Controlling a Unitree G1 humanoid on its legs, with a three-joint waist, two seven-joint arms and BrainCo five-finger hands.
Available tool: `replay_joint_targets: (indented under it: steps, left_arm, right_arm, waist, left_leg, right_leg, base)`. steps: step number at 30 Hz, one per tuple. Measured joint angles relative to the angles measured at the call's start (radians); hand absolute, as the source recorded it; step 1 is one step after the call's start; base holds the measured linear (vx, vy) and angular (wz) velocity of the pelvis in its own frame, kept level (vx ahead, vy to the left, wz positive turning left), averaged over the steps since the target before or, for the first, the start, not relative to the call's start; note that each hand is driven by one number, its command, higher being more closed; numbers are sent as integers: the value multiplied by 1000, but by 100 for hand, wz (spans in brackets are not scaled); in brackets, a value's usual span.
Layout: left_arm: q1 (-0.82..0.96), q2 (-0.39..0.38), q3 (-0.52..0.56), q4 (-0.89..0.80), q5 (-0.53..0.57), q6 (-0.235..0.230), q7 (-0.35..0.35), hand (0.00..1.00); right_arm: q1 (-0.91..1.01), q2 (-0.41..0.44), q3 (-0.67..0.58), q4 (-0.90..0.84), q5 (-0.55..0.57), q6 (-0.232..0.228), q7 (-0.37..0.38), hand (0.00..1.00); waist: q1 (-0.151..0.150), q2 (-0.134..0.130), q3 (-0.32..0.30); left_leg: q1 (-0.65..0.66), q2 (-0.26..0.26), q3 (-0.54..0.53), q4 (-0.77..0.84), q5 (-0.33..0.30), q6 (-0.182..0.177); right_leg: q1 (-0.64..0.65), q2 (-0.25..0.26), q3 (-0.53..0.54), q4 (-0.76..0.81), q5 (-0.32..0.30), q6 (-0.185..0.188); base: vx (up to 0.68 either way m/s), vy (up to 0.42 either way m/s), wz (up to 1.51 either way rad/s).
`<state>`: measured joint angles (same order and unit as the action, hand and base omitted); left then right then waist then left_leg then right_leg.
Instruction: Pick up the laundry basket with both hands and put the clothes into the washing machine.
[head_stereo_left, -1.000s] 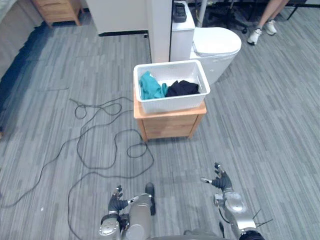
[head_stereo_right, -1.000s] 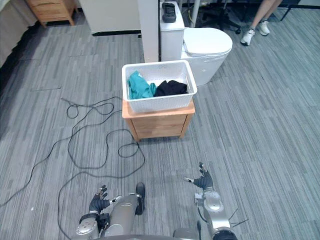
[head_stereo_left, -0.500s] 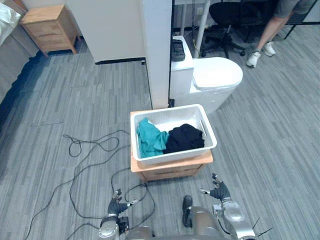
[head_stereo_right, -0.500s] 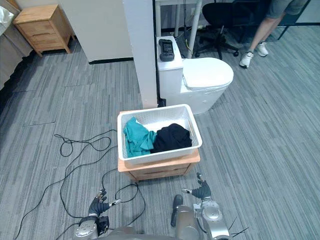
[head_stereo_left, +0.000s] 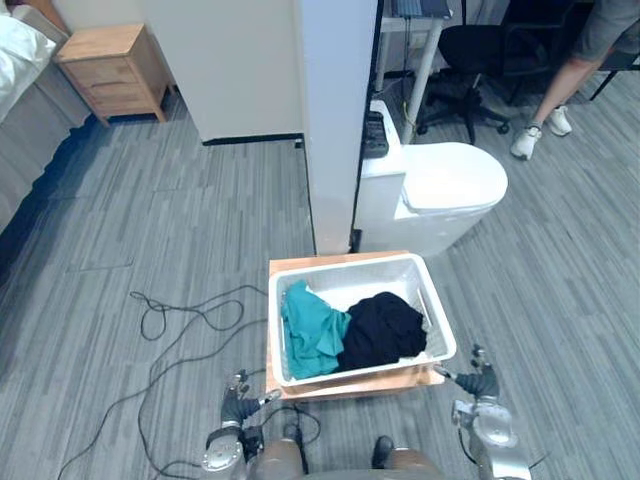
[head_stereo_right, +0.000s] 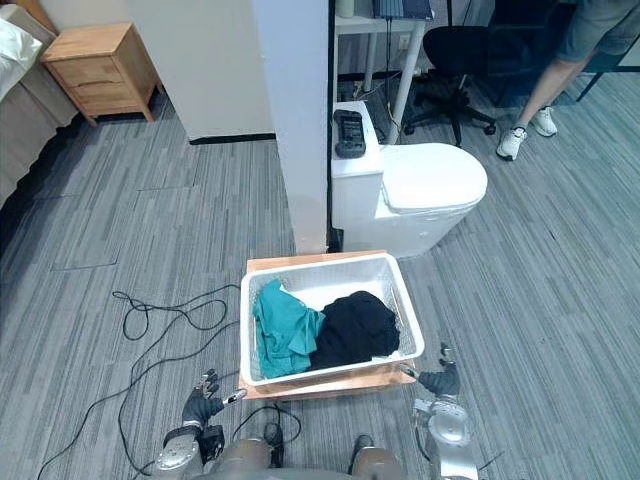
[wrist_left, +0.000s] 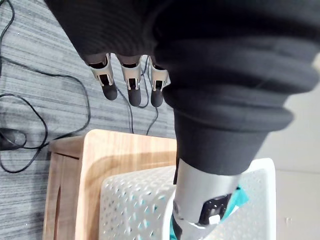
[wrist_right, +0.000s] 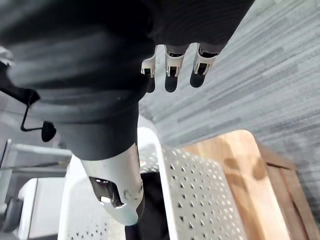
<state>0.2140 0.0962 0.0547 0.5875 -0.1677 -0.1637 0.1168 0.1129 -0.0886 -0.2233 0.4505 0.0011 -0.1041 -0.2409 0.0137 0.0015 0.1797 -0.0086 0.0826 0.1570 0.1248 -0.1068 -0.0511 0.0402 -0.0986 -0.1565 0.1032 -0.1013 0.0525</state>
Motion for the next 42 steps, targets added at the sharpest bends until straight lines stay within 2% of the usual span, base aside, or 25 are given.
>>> replay_joint_targets:
  steps: [3, 8, 14, 17, 23, 28, 29, 34, 42]
  left_arm:
    - [12, 11, 37, -77, -29, -1, 6, 0]
    - [-9, 23, 31, -111, -38, -3, 22, 0]
    - [-77, 26, -62, -106, -11, 1, 50, 0]
    - [-139, 25, -87, -63, 25, 3, 67, 0]
    - [-338, 27, -91, 62, 53, 24, 140, 0]
    - [-465, 38, -86, 141, 54, 23, 159, 0]
    - [-501, 43, -93, 170, 54, 24, 168, 100]
    - [-615, 67, -116, 192, 54, 25, 169, 100]
    - [-644, 86, -139, 160, 52, 16, 172, 100]
  right_arm:
    - [-21, -12, -13, -15, 0, 0, -5, 0]
    - [-49, -58, 36, -17, 0, 2, 4, 0]
    - [-159, -95, 128, -2, -2, 3, 26, 0]
    - [-246, -118, 156, 47, -8, 5, 28, 0]
    - [-539, -201, 192, 245, -8, 36, 23, 0]
    - [-722, -235, 194, 440, -7, 59, 21, 0]
    - [-758, -236, 195, 470, -8, 70, 20, 100]
    - [-831, -255, 233, 496, -6, 77, 29, 100]
    - [-824, -248, 268, 489, 37, 77, 27, 100]
  waist:
    - [1, -1, -4]
    - [-3, 0, -29]
    - [-3, -3, -29]
    - [-2, -2, -19]
    - [-1, -1, 114]
    - [2, 7, 186]
    - [1, 6, 194]
    - [0, 7, 235]
    - [-2, 9, 240]
  left_leg:
    - [30, -8, 11, -48, 19, -4]
    - [41, -11, 19, -107, 52, -2]
    - [33, -29, 31, -159, 98, 14]
    - [-26, -38, 28, -164, 128, 27]
    - [-197, -42, 30, -87, 139, 31]
    - [-266, -37, 28, -29, 138, 42]
    - [-282, -34, 28, -14, 135, 47]
    - [-313, -32, 25, 1, 135, 48]
    - [-332, -30, 28, 6, 132, 50]
  right_leg:
    - [2, 5, 17, -3, 1, 0]
    - [-10, 9, 28, -20, 16, 4]
    - [-35, 1, 48, -58, 63, 11]
    - [-95, -7, 50, -61, 88, 17]
    - [-247, -19, 71, -30, 134, 24]
    - [-294, -24, 75, -19, 153, 23]
    - [-304, -23, 75, -18, 157, 23]
    - [-327, -21, 74, -18, 163, 23]
    - [-345, -14, 78, -20, 163, 22]
  base:
    - [21, 0, -12]
    - [-17, -3, -6]
    - [-88, 38, -6]
    - [-142, 44, 1]
    - [-162, 41, -2]
    - [-50, 12, -1]
    - [0, 0, 0]
    - [0, 0, 0]
    - [26, -2, -2]
